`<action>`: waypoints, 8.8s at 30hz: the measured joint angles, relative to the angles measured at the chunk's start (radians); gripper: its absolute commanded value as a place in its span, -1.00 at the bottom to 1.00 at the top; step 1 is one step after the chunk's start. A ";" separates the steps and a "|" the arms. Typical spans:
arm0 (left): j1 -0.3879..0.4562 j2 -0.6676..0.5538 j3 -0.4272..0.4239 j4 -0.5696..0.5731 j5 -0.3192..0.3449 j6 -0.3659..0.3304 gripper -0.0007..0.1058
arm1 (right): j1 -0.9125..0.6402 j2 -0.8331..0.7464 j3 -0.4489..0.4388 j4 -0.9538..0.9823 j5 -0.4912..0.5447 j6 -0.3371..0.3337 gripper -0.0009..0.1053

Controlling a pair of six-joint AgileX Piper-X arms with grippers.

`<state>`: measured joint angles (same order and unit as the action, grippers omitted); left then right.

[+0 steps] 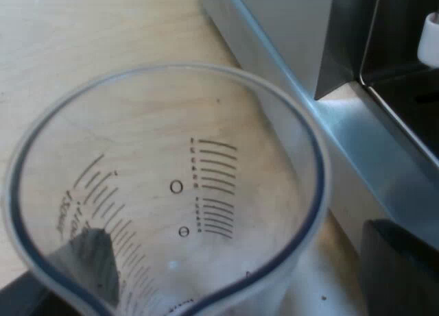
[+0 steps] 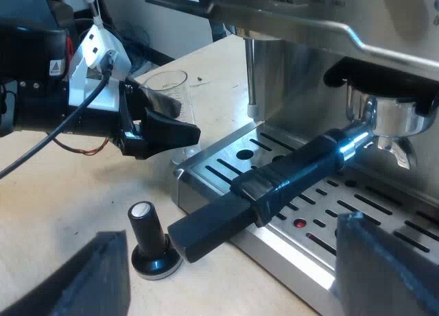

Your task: Pour the beans into the coffee machine

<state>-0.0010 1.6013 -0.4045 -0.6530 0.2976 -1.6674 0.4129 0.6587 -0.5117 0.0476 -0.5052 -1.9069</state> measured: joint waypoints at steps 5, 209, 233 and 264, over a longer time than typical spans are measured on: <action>0.000 0.000 0.000 0.003 0.000 -0.003 0.74 | 0.000 0.000 0.000 0.000 0.000 0.000 0.23; -0.017 -1.615 -0.528 1.921 -0.117 -0.075 0.60 | -0.421 -0.667 -0.382 0.924 0.211 0.089 0.23; -0.017 -1.615 -0.253 1.734 -0.126 -0.075 0.60 | -0.421 -0.667 -0.200 0.931 0.211 0.134 0.23; -0.017 -1.614 -0.125 1.721 -0.126 -0.075 0.60 | -0.421 -0.665 -0.014 0.995 0.217 0.134 0.23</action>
<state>-0.0184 -0.0122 -0.5293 1.0679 0.1714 -1.7426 -0.0077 -0.0061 -0.5253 1.0426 -0.2879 -1.7725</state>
